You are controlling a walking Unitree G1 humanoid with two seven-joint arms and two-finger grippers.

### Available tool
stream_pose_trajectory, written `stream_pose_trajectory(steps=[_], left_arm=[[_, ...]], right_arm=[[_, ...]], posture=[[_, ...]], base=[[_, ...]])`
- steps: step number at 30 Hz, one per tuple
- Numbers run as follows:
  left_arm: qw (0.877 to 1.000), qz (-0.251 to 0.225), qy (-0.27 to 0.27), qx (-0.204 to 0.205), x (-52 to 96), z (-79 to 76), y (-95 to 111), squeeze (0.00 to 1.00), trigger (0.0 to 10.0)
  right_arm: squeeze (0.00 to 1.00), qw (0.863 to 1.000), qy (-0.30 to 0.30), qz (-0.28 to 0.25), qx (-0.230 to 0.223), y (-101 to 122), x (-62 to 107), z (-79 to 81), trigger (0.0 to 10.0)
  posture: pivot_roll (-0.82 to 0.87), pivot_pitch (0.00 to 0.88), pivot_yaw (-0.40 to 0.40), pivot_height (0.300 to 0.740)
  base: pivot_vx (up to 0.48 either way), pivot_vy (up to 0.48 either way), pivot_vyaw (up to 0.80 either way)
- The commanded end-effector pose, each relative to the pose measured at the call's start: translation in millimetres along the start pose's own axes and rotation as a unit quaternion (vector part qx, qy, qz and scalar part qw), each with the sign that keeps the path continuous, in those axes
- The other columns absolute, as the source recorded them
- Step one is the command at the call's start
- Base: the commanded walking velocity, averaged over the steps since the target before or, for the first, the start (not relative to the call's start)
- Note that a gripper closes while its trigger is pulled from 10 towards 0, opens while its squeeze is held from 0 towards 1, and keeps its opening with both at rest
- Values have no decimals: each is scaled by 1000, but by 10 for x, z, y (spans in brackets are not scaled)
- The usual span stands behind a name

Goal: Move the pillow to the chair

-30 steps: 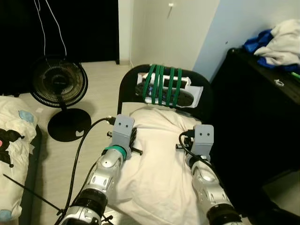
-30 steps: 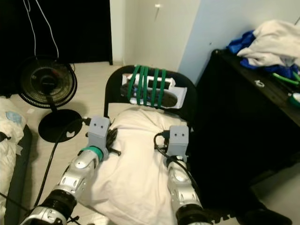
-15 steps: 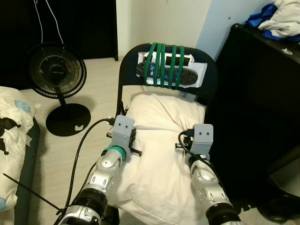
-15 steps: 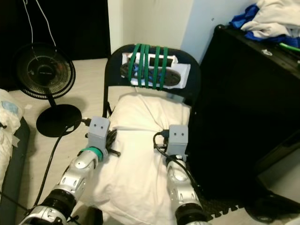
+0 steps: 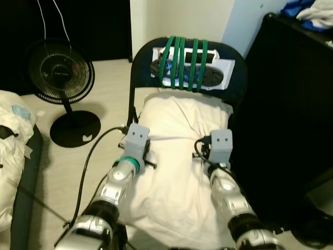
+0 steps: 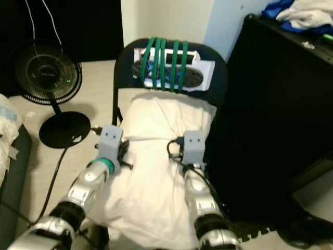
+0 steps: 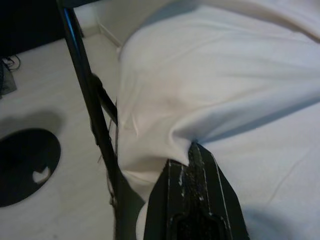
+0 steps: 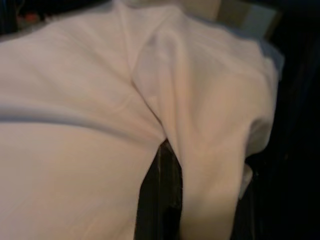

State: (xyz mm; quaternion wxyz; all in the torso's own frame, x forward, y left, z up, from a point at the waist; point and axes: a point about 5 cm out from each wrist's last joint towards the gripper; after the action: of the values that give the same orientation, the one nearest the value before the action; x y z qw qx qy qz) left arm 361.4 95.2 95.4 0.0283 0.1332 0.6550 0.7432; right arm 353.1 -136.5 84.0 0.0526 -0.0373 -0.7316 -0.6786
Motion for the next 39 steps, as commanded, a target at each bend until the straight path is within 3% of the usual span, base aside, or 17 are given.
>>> stream_pose_trajectory(steps=[1, 6, 7, 8, 11, 13, 20, 27, 30, 32, 33, 34, 39], left_arm=[[1000, -2, 29, -10, -38, 85, 53, 0, 10000], [999, -5, 44, -9, -97, 160, 179, 0, 10000], [999, -6, 40, -10, -96, 159, 176, 1000, 10000], [999, -4, 34, -8, -88, 153, 155, 1000, 10000], [1000, -1, 30, -9, -83, 148, 138, 1000, 10000], [1000, 10, 2, -3, -44, 95, 18, 1000, 10000], [999, 9, -11, 32, 59, 129, -160, 1000, 10000], [998, -31, -34, 41, 189, 141, -231, 1000, 10000], [997, -57, -28, 31, 284, 167, -243, 1000, 10000], [996, -86, -27, 9, 375, 193, -206, 1000, 10000], [994, -100, -35, 6, 416, 192, -173, 1000, 10000], [992, -118, -43, 8, 472, 193, -119, 0, 10000], [986, -159, -49, 17, 624, 212, 26, 0, 10000]], right_arm=[[0, 999, -28, 22, -12, -15, -36, -106, 10000], [0, 998, -37, 23, -44, 82, -102, -126, 10000], [878, 998, -29, 19, -51, 84, -98, -99, 10000], [1000, 998, -19, 16, -54, 74, -87, -66, 10000], [1000, 998, -13, 14, -55, 66, -79, -46, 10000], [1000, 1000, -11, 9, -21, -12, -29, -21, 10000], [1000, 999, 5, -9, -42, -133, 81, -28, 10000], [1000, 996, -35, -75, -19, -117, 256, -203, 10000], [1000, 993, -52, -107, -23, -43, 392, -288, 10000], [1000, 991, -46, -128, -17, 24, 585, -360, 10000], [0, 990, -44, -133, -13, 45, 657, -391, 10000], [0, 990, -46, -135, -17, 74, 739, -440, 10000], [0, 987, -43, -151, -20, 180, 923, -460, 10000]], posture=[[-104, 66, 5, 605], [-104, 60, 7, 605], [-102, 55, 7, 605], [-101, 54, 7, 605], [-101, 54, 7, 605], [-94, 49, 1, 605], [-82, 40, -1, 605], [-75, 37, 0, 605], [-71, 33, 19, 605], [-70, 31, 26, 605], [-69, 25, 33, 605], [-70, 20, 39, 605], [-72, 12, 51, 605]], base=[[0, 0, 0], [0, 0, 0], [0, 0, 0], [0, 0, 0], [0, 0, 0], [0, 0, 0], [0, 0, 0], [0, 0, 0], [0, 0, 0], [0, 0, 0], [0, 0, 0], [0, 0, 0], [0, 0, 0]])
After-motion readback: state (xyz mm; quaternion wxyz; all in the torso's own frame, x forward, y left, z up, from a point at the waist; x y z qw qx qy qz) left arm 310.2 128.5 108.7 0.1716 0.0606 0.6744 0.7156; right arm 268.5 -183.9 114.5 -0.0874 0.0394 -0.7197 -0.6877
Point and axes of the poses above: a point about 5 cm out from each wrist's last joint towards the gripper, its own x axis pointing back from the gripper into the wrist, its own y axis along the axis of the wrist's last joint, z = x × y, and after that the axes turned 2 degrees about x, right-handed
